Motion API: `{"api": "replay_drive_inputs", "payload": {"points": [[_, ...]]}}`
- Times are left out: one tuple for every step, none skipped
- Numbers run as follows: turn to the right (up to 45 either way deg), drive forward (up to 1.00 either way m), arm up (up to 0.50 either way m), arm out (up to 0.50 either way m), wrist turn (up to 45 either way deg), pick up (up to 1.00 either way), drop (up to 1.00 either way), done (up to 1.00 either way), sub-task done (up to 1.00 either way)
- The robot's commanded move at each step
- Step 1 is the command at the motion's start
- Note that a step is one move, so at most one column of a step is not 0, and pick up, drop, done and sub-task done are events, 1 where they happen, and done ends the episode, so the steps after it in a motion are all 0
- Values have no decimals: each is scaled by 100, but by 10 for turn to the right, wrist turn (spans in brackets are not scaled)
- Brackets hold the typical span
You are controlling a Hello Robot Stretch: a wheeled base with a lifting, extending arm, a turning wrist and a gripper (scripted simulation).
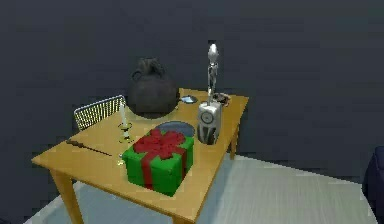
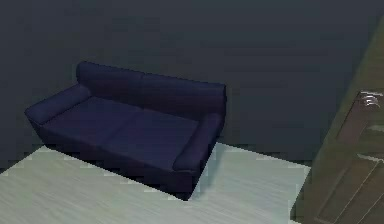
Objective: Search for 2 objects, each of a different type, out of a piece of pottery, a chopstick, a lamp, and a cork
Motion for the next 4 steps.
{"api": "replay_drive_inputs", "payload": {"points": [[0, 25, 0, 0, 0, 0, 0, 0, 0], [-240, 0, 0, 0, 0, 0, 0, 0, 0], [0, 0, 0, 0, 0, 0, 0, 0, 100], [-450, 0, 0, 0, 0, 0, 0, 0, 0]]}}
